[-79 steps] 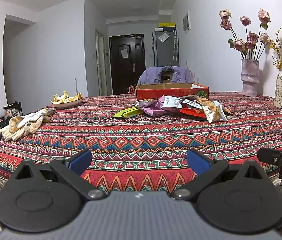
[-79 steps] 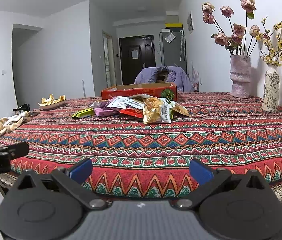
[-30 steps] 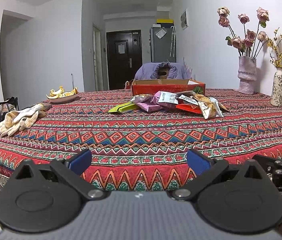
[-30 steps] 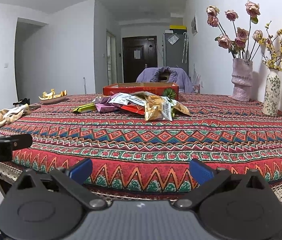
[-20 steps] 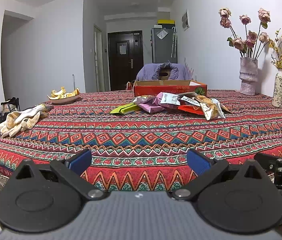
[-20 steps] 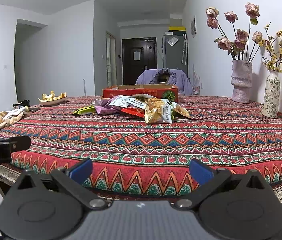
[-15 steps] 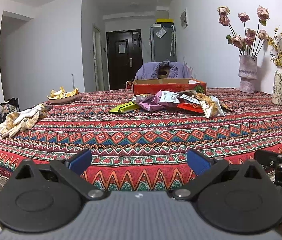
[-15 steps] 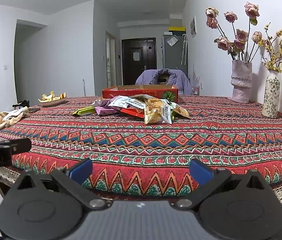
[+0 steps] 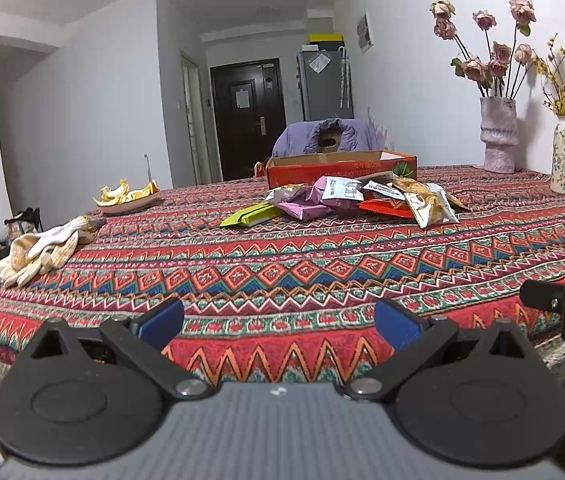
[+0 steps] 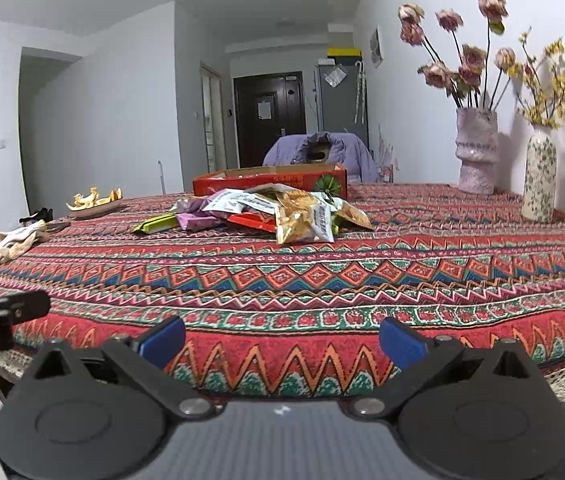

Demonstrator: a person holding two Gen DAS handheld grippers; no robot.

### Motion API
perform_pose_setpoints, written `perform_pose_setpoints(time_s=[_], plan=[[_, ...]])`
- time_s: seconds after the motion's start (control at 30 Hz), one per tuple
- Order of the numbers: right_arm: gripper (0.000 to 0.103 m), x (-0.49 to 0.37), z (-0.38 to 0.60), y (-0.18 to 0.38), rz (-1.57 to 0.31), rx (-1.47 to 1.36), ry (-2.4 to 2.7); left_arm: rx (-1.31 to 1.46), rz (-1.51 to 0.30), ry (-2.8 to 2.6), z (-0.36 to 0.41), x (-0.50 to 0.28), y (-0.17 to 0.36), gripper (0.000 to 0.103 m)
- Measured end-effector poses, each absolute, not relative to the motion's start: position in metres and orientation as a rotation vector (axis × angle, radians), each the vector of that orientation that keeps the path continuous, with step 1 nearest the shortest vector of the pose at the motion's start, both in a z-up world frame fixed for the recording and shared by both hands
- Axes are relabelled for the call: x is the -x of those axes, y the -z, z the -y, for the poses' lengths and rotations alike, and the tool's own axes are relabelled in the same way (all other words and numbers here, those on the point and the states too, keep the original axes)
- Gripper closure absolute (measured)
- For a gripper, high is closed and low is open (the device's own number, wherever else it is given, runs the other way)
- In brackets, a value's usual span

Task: Organize snacks

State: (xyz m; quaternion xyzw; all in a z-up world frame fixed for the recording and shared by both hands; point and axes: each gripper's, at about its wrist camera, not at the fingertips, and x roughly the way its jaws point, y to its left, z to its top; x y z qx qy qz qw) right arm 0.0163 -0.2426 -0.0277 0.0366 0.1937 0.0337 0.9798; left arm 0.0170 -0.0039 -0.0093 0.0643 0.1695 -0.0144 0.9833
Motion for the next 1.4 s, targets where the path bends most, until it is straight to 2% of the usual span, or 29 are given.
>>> perform_pose_setpoints(time_s=[0.23,0.8,0.87,1.03,1.2,1.3,1.33,1.4], plan=[[0.0,-0.061,0.251,0.028,-0.408,-0.055,-0.059,-0.173,-0.346,0.02,0.009,-0.058,0.007,0.0],[0.0,-0.177,0.272,-0.02,-0.524,-0.115,-0.138,-0.15,-0.455,0.068,0.026,-0.163,-0.025,0.0],[0.002,-0.195,0.271,-0.025,-0.537,-0.107,-0.141,-0.142,-0.463,0.081,0.027,-0.18,-0.032,0.0],[0.018,-0.237,0.268,-0.026,-0.574,-0.085,-0.138,-0.158,-0.447,0.126,0.037,-0.225,-0.042,0.0],[0.021,-0.272,0.262,-0.014,-0.635,-0.061,-0.162,-0.128,-0.502,0.204,0.052,-0.284,-0.037,0.0],[0.042,-0.289,0.26,-0.004,-0.678,-0.039,-0.164,-0.101,-0.537,0.235,0.061,-0.319,-0.031,0.004],[0.046,-0.292,0.261,-0.002,-0.686,-0.041,-0.167,-0.099,-0.534,0.243,0.063,-0.326,-0.03,0.006],[0.047,-0.295,0.267,0.001,-0.686,-0.055,-0.178,-0.103,-0.534,0.256,0.071,-0.343,-0.028,0.01]])
